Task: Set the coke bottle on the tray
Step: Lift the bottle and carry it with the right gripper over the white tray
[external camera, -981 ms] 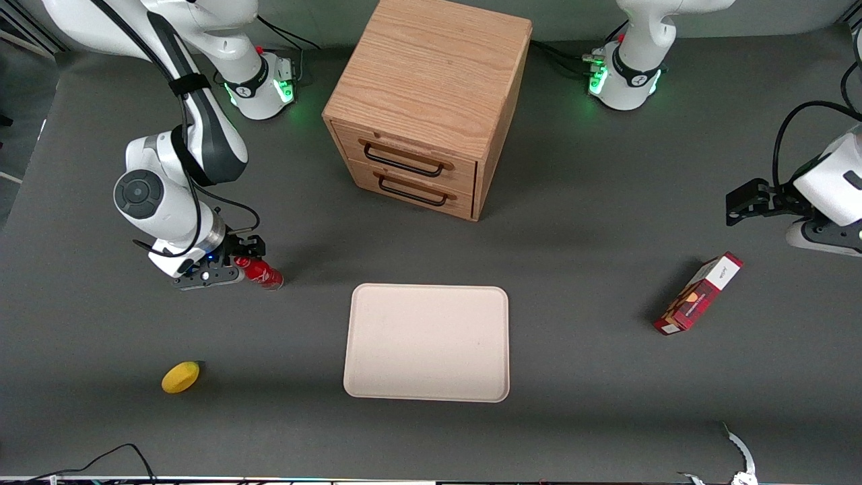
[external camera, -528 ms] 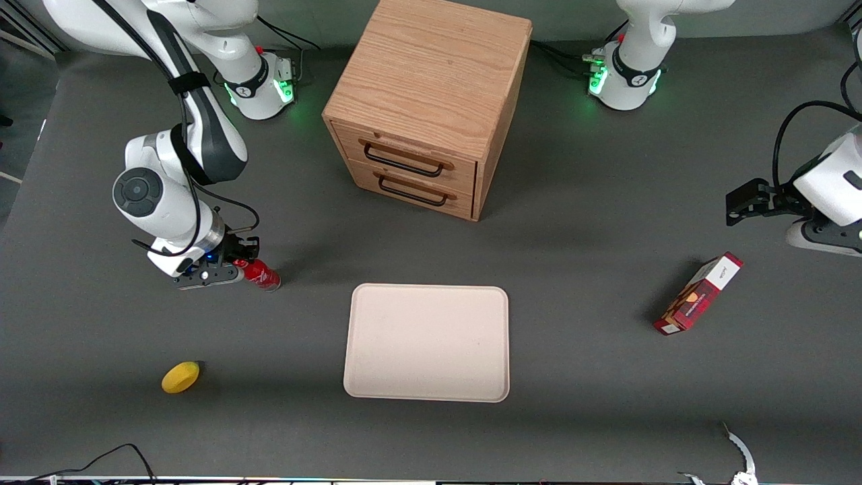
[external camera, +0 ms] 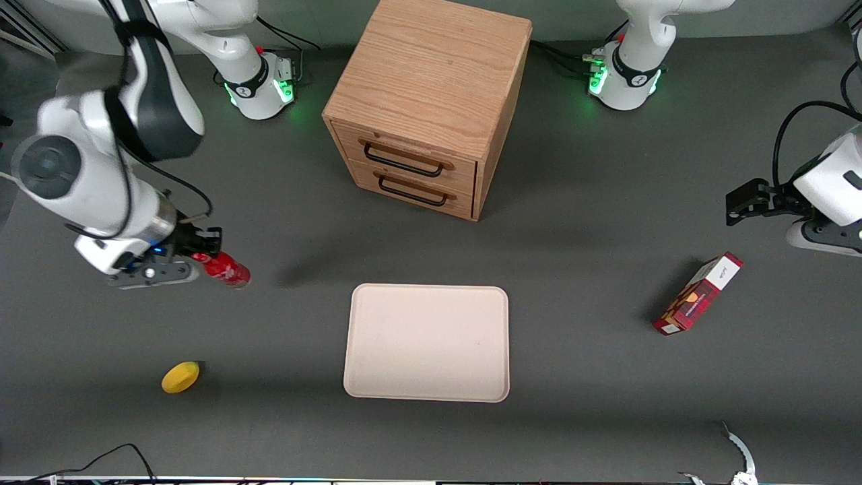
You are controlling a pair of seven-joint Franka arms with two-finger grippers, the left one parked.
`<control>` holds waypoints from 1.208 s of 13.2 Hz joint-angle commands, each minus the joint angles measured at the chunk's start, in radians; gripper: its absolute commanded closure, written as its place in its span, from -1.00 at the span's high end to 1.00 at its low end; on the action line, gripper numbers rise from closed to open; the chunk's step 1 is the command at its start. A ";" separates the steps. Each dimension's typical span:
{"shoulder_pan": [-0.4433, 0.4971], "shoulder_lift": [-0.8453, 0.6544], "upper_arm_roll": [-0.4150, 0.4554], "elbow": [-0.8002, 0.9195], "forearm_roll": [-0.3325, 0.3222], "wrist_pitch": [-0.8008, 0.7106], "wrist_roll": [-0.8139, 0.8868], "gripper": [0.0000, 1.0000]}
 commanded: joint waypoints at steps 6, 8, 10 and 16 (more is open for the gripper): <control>0.014 0.128 0.029 0.431 0.046 -0.330 -0.003 -1.00; 0.058 0.235 0.040 0.548 0.046 -0.301 0.008 -1.00; 0.133 0.349 0.032 0.666 0.043 -0.263 0.009 -1.00; 0.252 0.518 0.011 0.706 0.032 0.014 0.012 -1.00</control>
